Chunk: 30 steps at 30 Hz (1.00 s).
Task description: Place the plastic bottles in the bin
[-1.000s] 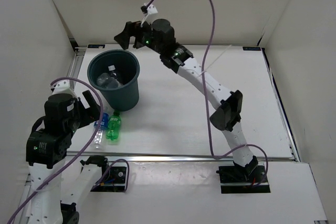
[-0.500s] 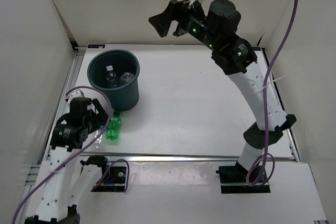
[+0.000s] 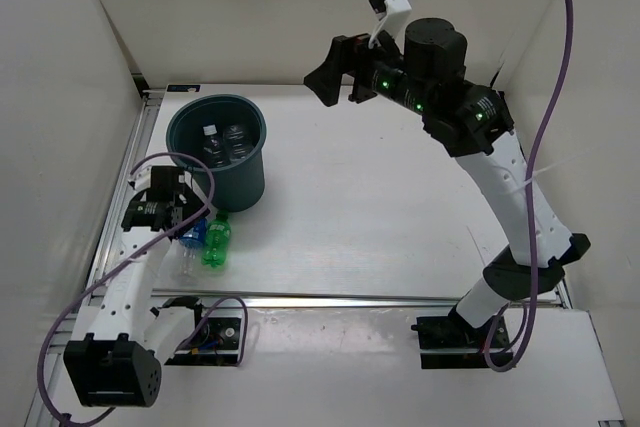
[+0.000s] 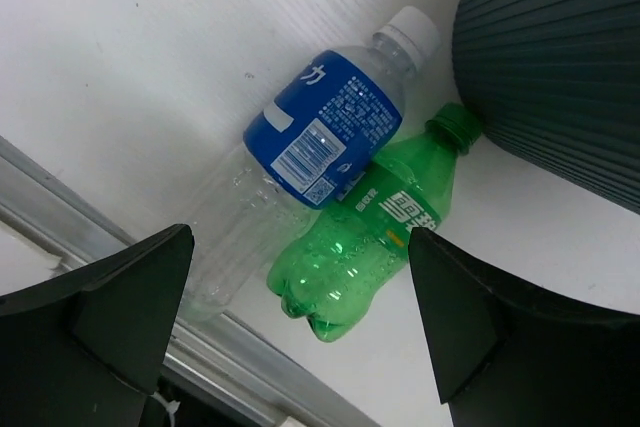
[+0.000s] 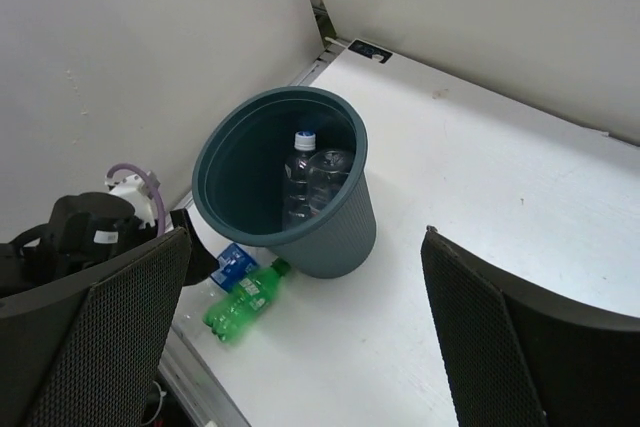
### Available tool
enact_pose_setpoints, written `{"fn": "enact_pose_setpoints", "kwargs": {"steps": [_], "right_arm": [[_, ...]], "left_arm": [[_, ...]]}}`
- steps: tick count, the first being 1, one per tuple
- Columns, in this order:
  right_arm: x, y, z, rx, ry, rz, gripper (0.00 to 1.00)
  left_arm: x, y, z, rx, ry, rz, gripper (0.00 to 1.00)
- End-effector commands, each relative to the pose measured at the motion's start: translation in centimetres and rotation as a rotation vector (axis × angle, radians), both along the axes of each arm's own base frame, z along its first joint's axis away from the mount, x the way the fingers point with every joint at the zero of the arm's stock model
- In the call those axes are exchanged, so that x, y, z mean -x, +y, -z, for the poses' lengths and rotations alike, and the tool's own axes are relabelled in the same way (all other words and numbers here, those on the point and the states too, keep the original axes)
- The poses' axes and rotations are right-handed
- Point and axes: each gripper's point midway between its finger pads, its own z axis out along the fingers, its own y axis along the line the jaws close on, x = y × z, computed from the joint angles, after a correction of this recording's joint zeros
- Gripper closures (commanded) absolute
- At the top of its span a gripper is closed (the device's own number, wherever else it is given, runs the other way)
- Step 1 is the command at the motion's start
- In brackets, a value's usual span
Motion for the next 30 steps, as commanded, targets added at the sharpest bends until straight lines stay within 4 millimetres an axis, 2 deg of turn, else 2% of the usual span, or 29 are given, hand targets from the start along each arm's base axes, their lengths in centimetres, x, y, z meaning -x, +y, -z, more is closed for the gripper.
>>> {"fn": "enact_pose_setpoints", "kwargs": {"steps": [1,3,4,5,7,8,9,13,19,23,25,30], "right_arm": [[1.3,-2.0,-2.3,-0.008,-0.075,0.009,0.00],[1.8,-2.5,-2.2,-0.006,-0.074,0.009,0.00],[1.5,-2.6,-1.9,0.000,-0.067,0.018,0.00],[1.8,-3.0,-2.3,-0.008,-0.076,0.018,0.00],[1.7,-3.6,-1.9,0.002,-0.067,0.036,0.00],[1.6,-3.5,-1.5,0.010,-0.059,0.036,0.00],[1.9,-3.8,-2.0,0.008,-0.074,0.035,0.00],[2.0,-4.1,-1.7,0.015,-0.068,0.046,0.00],[2.0,-4.2,-1.5,0.015,-0.055,0.047,0.00],[2.3,-4.6,-2.0,0.010,-0.062,0.056,0.00],[2.1,-4.7,-1.6,0.023,-0.063,0.064,0.00],[1.8,-5.0,-1.6,0.032,-0.070,0.084,0.00]], "left_arm": [[-1.3,0.4,-0.8,0.012,-0.155,-0.067,0.00],[-1.3,0.5,-0.5,0.011,-0.229,-0.080,0.01],[-1.1,0.5,-0.2,0.012,-0.244,-0.080,0.01],[-0.7,0.7,0.5,0.013,-0.266,-0.095,0.01],[-0.2,0.6,1.5,0.021,-0.267,-0.106,0.01],[0.4,0.5,2.7,0.027,-0.241,-0.100,0.01],[0.6,0.5,3.3,0.026,-0.227,-0.101,0.01],[0.2,0.4,4.0,0.033,-0.227,-0.111,0.00],[0.2,0.6,6.2,0.026,-0.123,-0.122,0.00],[0.5,1.3,7.6,0.034,-0.081,-0.159,0.00],[1.0,1.3,8.5,0.041,-0.041,-0.164,0.00],[1.1,1.9,9.2,0.068,-0.016,-0.204,0.01]]}}
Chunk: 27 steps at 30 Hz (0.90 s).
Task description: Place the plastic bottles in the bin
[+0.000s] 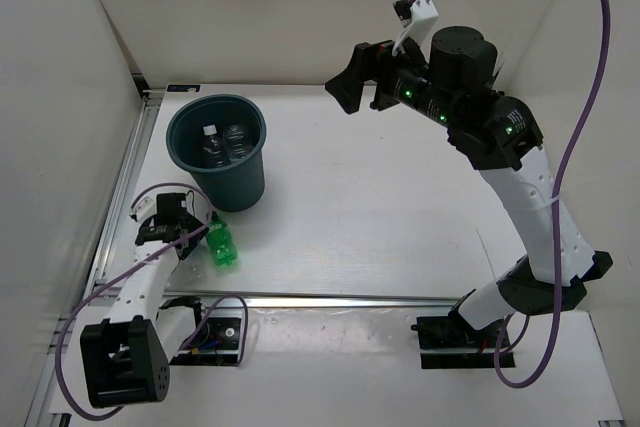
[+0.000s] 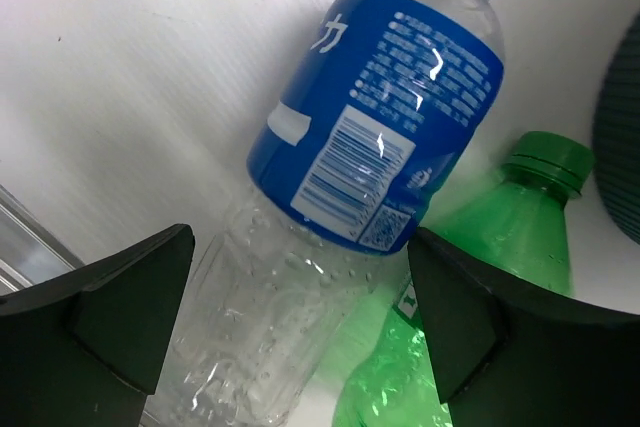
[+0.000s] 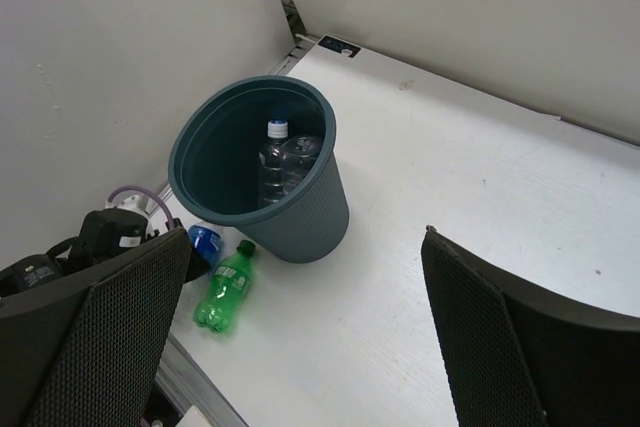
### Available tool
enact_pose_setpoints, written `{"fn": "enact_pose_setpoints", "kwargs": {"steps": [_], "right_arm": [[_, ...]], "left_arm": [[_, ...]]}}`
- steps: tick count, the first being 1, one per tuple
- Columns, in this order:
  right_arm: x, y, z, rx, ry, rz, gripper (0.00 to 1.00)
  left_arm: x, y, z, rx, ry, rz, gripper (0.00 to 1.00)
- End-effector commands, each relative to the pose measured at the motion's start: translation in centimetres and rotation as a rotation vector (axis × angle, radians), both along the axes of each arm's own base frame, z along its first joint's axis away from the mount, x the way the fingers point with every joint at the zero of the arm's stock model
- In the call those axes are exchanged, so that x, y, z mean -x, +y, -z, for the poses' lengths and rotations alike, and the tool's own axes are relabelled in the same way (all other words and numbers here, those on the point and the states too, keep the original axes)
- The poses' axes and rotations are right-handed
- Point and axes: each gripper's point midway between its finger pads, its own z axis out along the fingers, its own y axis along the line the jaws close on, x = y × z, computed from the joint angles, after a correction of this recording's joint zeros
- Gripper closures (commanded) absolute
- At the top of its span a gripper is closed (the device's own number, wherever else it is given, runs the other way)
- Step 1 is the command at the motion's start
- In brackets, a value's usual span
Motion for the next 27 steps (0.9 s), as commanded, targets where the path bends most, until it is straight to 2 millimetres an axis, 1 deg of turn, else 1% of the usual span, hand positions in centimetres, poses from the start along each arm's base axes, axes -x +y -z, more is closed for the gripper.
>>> {"fn": "enact_pose_setpoints", "kwargs": {"steps": [1,3,4,5,7,9,10,11,12,13,14,16,17,18,19,20,21,23,24,26,27], "right_arm": [[0.1,-1.3,-1.3,0.000,-0.055,0.038,0.00],[0.2,-1.4,-1.6,-0.006,-0.062,0.038,0.00],[0.2,-1.4,-1.7,-0.006,-0.062,0.038,0.00],[-0.1,-1.2,-1.3,0.000,-0.055,0.038,0.00],[-0.1,-1.2,-1.3,0.000,-0.055,0.038,0.00],[-0.4,-0.9,-1.0,0.007,-0.049,0.037,0.00],[-0.3,-1.0,-1.3,0.000,-0.055,0.038,0.00],[-0.3,-1.0,-1.3,0.000,-0.055,0.038,0.00],[-0.3,-1.0,-1.3,0.000,-0.055,0.038,0.00],[-0.5,-0.8,-1.0,0.007,-0.049,0.037,0.00],[-0.3,-0.7,-1.3,0.000,-0.055,0.029,0.00],[-0.6,-0.5,-1.3,0.001,-0.053,0.028,0.00],[-0.6,-0.5,-1.3,0.001,-0.053,0.028,0.00],[-0.4,-0.4,-1.3,0.000,-0.053,0.019,0.00],[-0.6,-0.3,-1.4,-0.001,-0.054,0.019,0.00],[-0.5,-0.2,-1.4,-0.002,-0.053,0.010,0.00],[-0.5,-0.2,-1.4,-0.002,-0.053,0.010,0.00],[-0.4,-0.2,-1.7,-0.009,-0.060,0.010,0.00],[-0.7,0.0,-1.4,-0.002,-0.053,0.010,0.00],[-0.7,0.0,-1.4,-0.002,-0.053,0.010,0.00],[-0.7,0.0,-1.4,-0.002,-0.053,0.010,0.00]], "left_arm": [[-0.3,0.2,0.2,0.022,-0.009,-0.019,0.01],[-0.4,0.2,0.4,0.045,-0.010,-0.030,0.03],[-0.4,0.2,0.4,0.045,-0.010,-0.030,0.06],[-0.5,-0.1,0.6,0.064,-0.006,-0.032,0.07],[-0.4,-0.1,0.7,0.073,-0.007,-0.038,0.10],[-0.6,0.0,0.2,0.070,-0.030,-0.037,0.16],[-0.6,0.0,0.2,0.070,-0.030,-0.037,0.20],[-0.8,0.1,-0.3,0.059,-0.053,-0.041,0.24],[-0.8,0.3,-0.5,0.050,-0.062,-0.045,0.36],[-0.7,0.5,-0.5,0.040,-0.061,-0.051,0.42],[-0.8,0.8,-0.8,0.037,-0.076,-0.061,0.46],[-0.9,0.8,-1.1,0.036,-0.092,-0.061,0.51],[-0.8,1.2,-1.4,0.021,-0.099,-0.067,0.51],[-1.5,1.3,-2.5,0.016,-0.135,-0.067,0.51],[-2.0,1.4,-3.8,0.008,-0.162,-0.059,0.53],[-1.7,2.0,-3.9,-0.016,-0.156,-0.071,0.53],[-2.5,2.4,-5.8,-0.035,-0.205,-0.079,0.55],[-3.0,3.2,-8.4,-0.077,-0.271,-0.103,0.56],[-3.9,3.5,-10.8,-0.092,-0.329,-0.111,0.58],[-4.7,4.0,-14.4,-0.118,-0.415,-0.126,0.60],[-5.7,4.4,-17.8,-0.134,-0.489,-0.135,0.61]]}}
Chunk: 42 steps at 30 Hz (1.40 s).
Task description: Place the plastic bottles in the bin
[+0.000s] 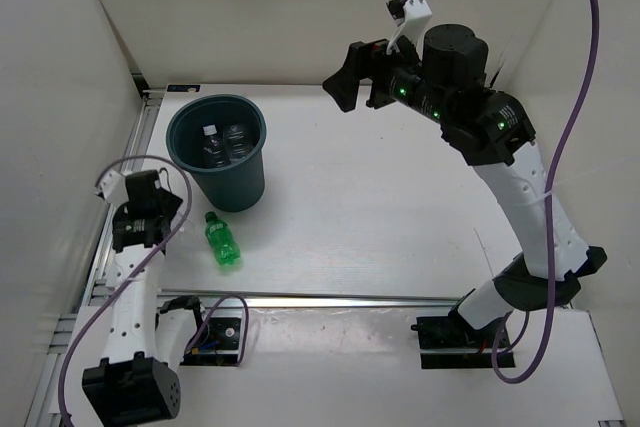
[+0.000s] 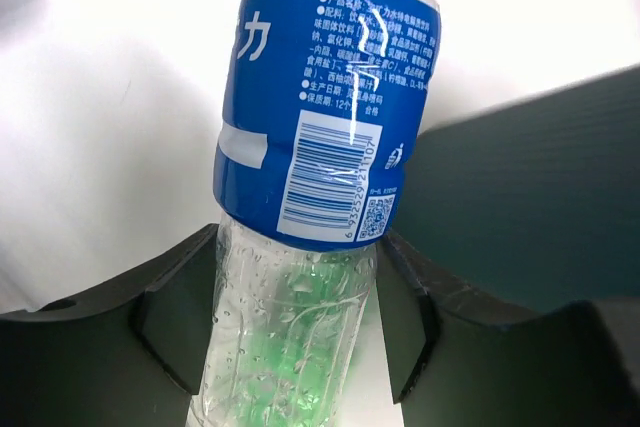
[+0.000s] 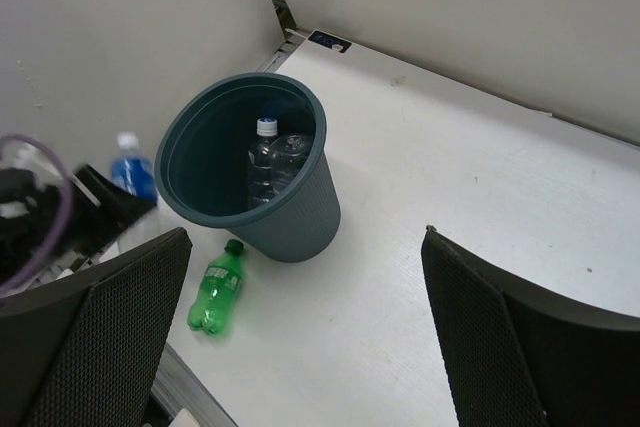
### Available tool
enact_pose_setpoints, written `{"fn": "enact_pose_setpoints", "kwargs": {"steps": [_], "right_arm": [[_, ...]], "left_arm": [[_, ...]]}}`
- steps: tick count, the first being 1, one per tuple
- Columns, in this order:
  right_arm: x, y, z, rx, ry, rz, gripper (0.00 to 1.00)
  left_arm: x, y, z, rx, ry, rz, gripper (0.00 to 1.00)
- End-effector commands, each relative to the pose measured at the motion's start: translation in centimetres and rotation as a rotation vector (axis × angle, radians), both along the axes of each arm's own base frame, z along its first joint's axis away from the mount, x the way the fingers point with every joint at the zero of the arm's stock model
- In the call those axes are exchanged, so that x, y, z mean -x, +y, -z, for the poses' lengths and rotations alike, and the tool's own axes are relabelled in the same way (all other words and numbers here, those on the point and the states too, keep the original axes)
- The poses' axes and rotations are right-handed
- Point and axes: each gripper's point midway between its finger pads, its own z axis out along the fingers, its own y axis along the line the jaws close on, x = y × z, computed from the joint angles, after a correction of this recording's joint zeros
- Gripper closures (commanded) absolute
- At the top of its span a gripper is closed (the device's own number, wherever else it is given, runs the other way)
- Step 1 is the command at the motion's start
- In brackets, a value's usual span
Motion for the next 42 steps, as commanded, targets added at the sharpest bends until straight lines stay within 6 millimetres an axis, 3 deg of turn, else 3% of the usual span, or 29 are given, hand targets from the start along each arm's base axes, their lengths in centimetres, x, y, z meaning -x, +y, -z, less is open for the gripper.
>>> {"fn": "enact_pose_setpoints", "kwargs": {"steps": [1,3,4,5,6,7,9,10,11,14,16,19,22,24,25,27,29,30,31,32,33,34,36,37,39,42], "right_arm": [[0.2,-0.3,-1.9,-0.031,-0.047,-0.001,0.00],[0.3,-0.2,-1.9,-0.032,-0.046,-0.012,0.00],[0.3,-0.2,-1.9,-0.032,-0.046,-0.012,0.00],[0.1,0.1,-1.6,-0.026,-0.039,-0.012,0.00],[0.2,0.2,-1.6,-0.027,-0.038,-0.023,0.00],[0.2,0.2,-1.6,-0.033,-0.032,-0.022,0.00],[0.2,0.2,-1.6,-0.033,-0.032,-0.022,0.00],[0.2,0.2,-1.6,-0.033,-0.032,-0.022,0.00],[0.3,0.3,-1.6,-0.034,-0.031,-0.031,0.00],[0.3,0.3,-1.6,-0.034,-0.031,-0.031,0.00],[0.5,0.2,-2.0,-0.041,-0.039,-0.031,0.00],[0.4,-0.4,-2.4,-0.040,-0.055,-0.008,0.00],[0.4,-1.0,-2.2,-0.026,-0.061,0.017,0.00],[0.5,-1.5,-2.0,-0.012,-0.062,0.029,0.00],[0.5,-1.5,-2.0,-0.012,-0.062,0.030,0.00],[0.3,-1.8,-1.7,0.004,-0.062,0.049,0.00],[0.4,-2.2,-2.0,-0.001,-0.069,0.059,0.00],[0.5,-2.2,-1.8,0.005,-0.063,0.059,0.00],[0.5,-2.2,-1.8,0.006,-0.063,0.059,0.00],[0.3,-2.4,-1.8,0.007,-0.063,0.068,0.00],[0.3,-2.4,-1.8,0.007,-0.063,0.068,0.00],[0.3,-2.4,-1.8,0.007,-0.063,0.068,0.00],[0.3,-2.4,-1.8,0.007,-0.063,0.068,0.00],[0.3,-2.4,-1.8,0.007,-0.063,0.068,0.00],[-0.2,-2.4,-1.5,0.013,-0.057,0.077,0.00],[-0.4,-1.7,-1.1,0.017,-0.049,0.057,0.00]], "left_arm": [[-2.6,1.9,-9.5,-0.091,-0.224,-0.055,0.61],[-3.5,2.4,-12.6,-0.112,-0.278,-0.074,0.61],[-4.1,2.5,-16.1,-0.122,-0.352,-0.077,0.61],[-4.8,2.7,-17.2,-0.132,-0.362,-0.083,0.61],[-5.3,2.4,-18.7,-0.137,-0.387,-0.075,0.61],[-5.8,2.1,-22.3,-0.143,-0.461,-0.068,0.61],[-8.5,0.7,-24.2,-0.139,-0.486,-0.012,0.61],[-9.5,-0.1,-26.8,-0.138,-0.542,0.025,0.61],[-11.9,-0.9,-26.4,-0.125,-0.528,0.056,0.60],[-16.2,-4.7,-26.6,-0.115,-0.506,0.172,0.59],[-17.6,-7.3,-26.1,-0.106,-0.491,0.239,0.57],[-19.0,-9.8,-24.8,-0.118,-0.447,0.311,0.53],[-19.8,-11.5,-23.8,-0.111,-0.424,0.381,0.17],[-20.0,-12.2,-23.4,-0.110,-0.413,0.410,0.05],[-19.5,-12.5,-24.1,-0.113,-0.430,0.413,0.00],[-18.6,-12.2,-24.6,-0.145,-0.436,0.409,0.00],[-16.3,-11.5,-26.2,-0.176,-0.469,0.421,0.00],[-15.5,-11.1,-26.3,-0.176,-0.472,0.452,0.00],[-14.7,-11.1,-24.3,-0.179,-0.431,0.498,0.00],[-12.6,-10.9,-25.7,-0.208,-0.483,0.541,0.00],[-11.5,-11.4,-25.2,-0.192,-0.498,0.606,0.00],[-9.1,-11.8,-23.2,-0.174,-0.501,0.643,0.00],[-7.0,-13.0,-21.4,-0.141,-0.529,0.737,0.00],[-6.2,-13.2,-18.0,-0.110,-0.476,0.752,0.00],[-3.8,-13.3,-17.1,-0.050,-0.522,0.727,0.00],[-1.6,-12.5,-12.5,0.048,-0.514,0.611,0.00]]}}
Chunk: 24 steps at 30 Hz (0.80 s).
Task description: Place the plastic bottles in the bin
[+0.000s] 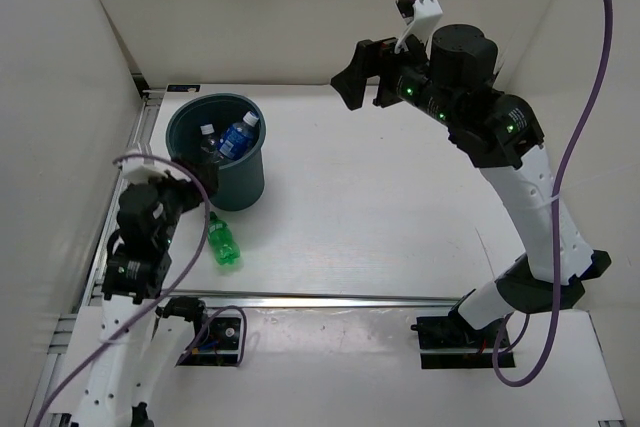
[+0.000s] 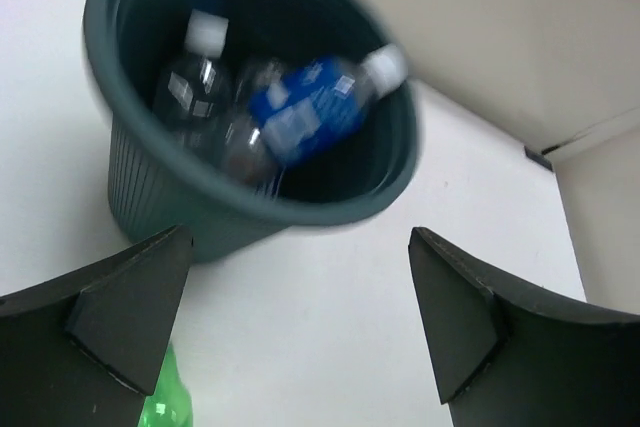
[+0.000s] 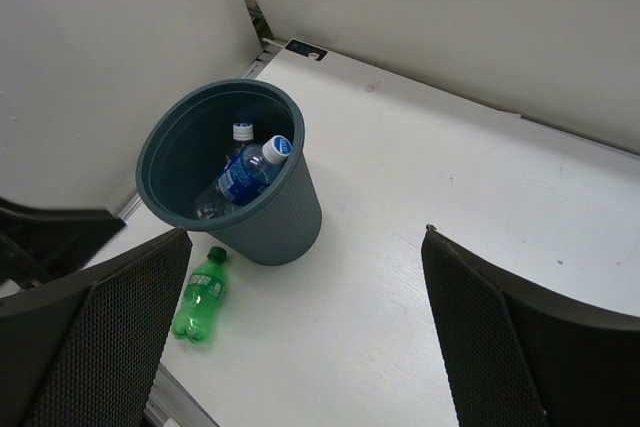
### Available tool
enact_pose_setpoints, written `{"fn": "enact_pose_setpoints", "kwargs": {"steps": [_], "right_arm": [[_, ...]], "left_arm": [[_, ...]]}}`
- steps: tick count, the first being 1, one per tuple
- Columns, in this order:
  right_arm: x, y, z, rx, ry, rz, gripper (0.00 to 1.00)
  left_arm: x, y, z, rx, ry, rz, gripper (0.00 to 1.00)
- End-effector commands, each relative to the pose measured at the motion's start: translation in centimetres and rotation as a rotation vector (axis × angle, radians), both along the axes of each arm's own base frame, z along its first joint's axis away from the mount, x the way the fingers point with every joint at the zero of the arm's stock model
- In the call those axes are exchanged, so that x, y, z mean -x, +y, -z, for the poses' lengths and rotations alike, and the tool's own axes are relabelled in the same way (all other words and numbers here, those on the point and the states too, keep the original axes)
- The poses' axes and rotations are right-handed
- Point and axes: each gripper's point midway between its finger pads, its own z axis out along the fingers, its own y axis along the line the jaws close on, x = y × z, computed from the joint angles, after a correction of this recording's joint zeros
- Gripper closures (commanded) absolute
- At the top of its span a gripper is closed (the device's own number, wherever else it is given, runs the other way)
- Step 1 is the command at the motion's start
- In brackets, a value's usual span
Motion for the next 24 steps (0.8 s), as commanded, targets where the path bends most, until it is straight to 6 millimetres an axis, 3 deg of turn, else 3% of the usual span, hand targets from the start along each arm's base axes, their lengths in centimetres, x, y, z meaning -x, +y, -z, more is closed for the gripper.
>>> {"fn": "enact_pose_setpoints", "kwargs": {"steps": [1,2,4,6,8,12,16,24], "right_arm": [[0.0,-0.2,-1.0,-0.002,-0.037,-0.008,0.00],[-0.3,0.0,-0.7,0.004,-0.031,-0.008,0.00],[-0.4,0.4,-0.6,0.004,-0.029,-0.019,0.00],[-0.6,0.8,-0.3,0.009,-0.021,-0.028,0.00],[-0.4,0.9,-0.3,0.001,-0.014,-0.037,0.00],[-0.4,0.9,-0.3,0.001,-0.014,-0.037,0.00],[-0.5,0.8,-0.3,0.009,-0.021,-0.029,0.00],[-0.5,0.5,-0.3,0.017,-0.028,-0.022,0.00]], "left_arm": [[1.3,-0.7,6.2,0.113,0.106,-0.002,0.00],[1.6,-0.6,8.6,0.108,0.145,-0.004,0.00],[2.0,-1.3,10.3,0.105,0.177,0.034,0.00],[2.4,-1.6,13.5,0.121,0.284,0.044,0.00],[2.5,-2.5,15.2,0.148,0.349,0.075,0.00],[2.7,-2.2,19.2,0.136,0.493,0.074,0.00],[3.6,-1.9,22.2,0.177,0.587,0.069,0.00],[4.3,-1.6,24.8,0.234,0.698,0.049,0.00]]}}
